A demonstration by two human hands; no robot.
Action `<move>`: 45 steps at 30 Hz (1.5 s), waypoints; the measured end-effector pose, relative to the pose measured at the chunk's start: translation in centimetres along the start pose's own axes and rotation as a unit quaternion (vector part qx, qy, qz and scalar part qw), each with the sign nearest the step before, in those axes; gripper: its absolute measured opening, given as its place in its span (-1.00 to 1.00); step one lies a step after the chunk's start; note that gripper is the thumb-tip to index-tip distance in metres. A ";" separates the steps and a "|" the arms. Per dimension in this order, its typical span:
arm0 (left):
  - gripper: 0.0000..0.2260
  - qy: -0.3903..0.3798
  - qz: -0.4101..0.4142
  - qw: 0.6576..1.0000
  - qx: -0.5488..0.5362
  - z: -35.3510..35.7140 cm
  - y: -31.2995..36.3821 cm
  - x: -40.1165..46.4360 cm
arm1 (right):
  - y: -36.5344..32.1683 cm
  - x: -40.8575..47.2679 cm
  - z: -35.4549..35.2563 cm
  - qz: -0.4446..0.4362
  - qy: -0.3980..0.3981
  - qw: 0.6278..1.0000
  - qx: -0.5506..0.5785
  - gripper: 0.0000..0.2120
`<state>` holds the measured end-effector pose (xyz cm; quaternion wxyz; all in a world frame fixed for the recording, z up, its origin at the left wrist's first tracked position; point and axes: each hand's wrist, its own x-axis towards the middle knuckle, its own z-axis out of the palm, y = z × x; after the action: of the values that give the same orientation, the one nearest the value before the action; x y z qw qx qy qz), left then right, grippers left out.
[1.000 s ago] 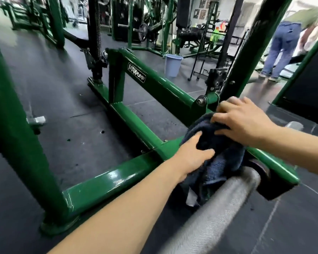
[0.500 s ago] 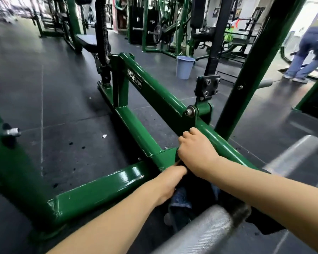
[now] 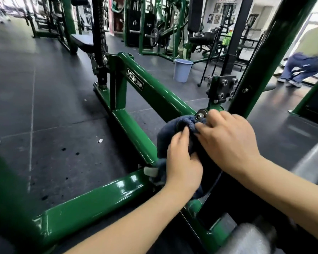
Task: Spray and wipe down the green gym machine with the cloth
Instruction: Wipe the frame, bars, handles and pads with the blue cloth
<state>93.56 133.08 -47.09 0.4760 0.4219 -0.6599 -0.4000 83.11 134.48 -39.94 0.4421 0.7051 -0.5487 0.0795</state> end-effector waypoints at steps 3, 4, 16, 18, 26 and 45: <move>-0.42 -0.021 0.048 0.996 0.071 0.6 -1.2 0.5 | -1.7 -1.3 1.2 -0.015 -0.026 0.999 -0.031 -0.90; -0.41 -0.033 0.046 0.994 0.089 0.7 -1.9 0.4 | -2.1 -1.8 1.4 -0.034 -0.041 0.998 -0.040 -0.91; -0.44 -0.025 0.076 0.992 0.101 -0.4 -1.0 0.9 | -1.2 -1.2 -0.2 -0.036 -0.044 0.998 -0.029 -0.82; -0.44 -0.013 0.073 0.991 0.113 -0.2 -0.8 1.7 | -1.0 -1.0 0.1 -0.022 -0.043 0.998 -0.048 -0.86; -0.49 -0.099 -0.029 0.989 0.106 1.4 -5.1 -0.5 | -3.3 -1.9 1.6 -0.088 -0.208 0.974 0.021 -0.75; -0.40 -0.095 0.016 0.990 0.105 0.7 -4.1 -0.6 | 0.8 -1.5 -0.5 -0.124 -0.249 0.949 0.145 -0.63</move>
<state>93.75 132.34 -51.26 0.3704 0.4188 -0.7471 -0.3595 82.08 135.86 -40.08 0.1903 0.8212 -0.5326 -0.0752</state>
